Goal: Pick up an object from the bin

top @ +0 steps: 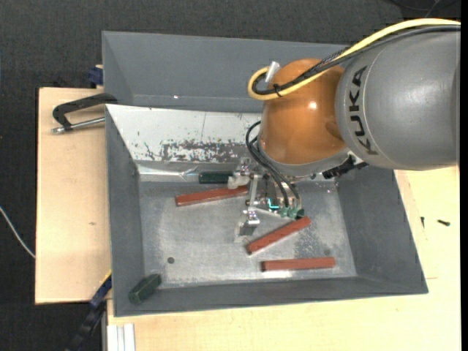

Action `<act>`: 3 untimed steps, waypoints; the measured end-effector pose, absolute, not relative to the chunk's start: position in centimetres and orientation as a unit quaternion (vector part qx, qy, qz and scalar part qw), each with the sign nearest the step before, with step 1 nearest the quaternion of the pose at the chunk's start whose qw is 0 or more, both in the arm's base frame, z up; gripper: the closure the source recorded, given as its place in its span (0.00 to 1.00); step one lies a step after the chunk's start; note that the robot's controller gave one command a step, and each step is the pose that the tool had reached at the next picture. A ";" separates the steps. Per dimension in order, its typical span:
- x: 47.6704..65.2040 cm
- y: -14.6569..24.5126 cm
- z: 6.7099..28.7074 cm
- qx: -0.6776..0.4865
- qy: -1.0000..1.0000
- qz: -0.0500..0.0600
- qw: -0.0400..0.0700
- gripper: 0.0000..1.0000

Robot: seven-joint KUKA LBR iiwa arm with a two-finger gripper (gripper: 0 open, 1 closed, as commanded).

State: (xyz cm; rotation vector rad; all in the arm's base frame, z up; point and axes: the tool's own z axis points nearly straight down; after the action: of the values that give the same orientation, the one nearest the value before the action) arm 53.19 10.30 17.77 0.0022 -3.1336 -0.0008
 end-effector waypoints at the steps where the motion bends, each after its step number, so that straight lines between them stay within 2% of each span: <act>1: 53.3 10.2 18.2 0.000 -1.000 -0.001 0.000 0.00; 2: 54.9 6.0 15.5 0.017 -1.000 -0.002 -0.002 0.00; 3: 56.6 3.6 11.5 -0.038 -0.999 0.002 -0.001 0.00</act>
Offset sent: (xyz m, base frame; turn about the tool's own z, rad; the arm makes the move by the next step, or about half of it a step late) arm 0.0460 -0.1429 -0.0850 -0.0745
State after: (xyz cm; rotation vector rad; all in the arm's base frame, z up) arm 56.56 3.60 11.54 -0.1198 -3.1414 0.0047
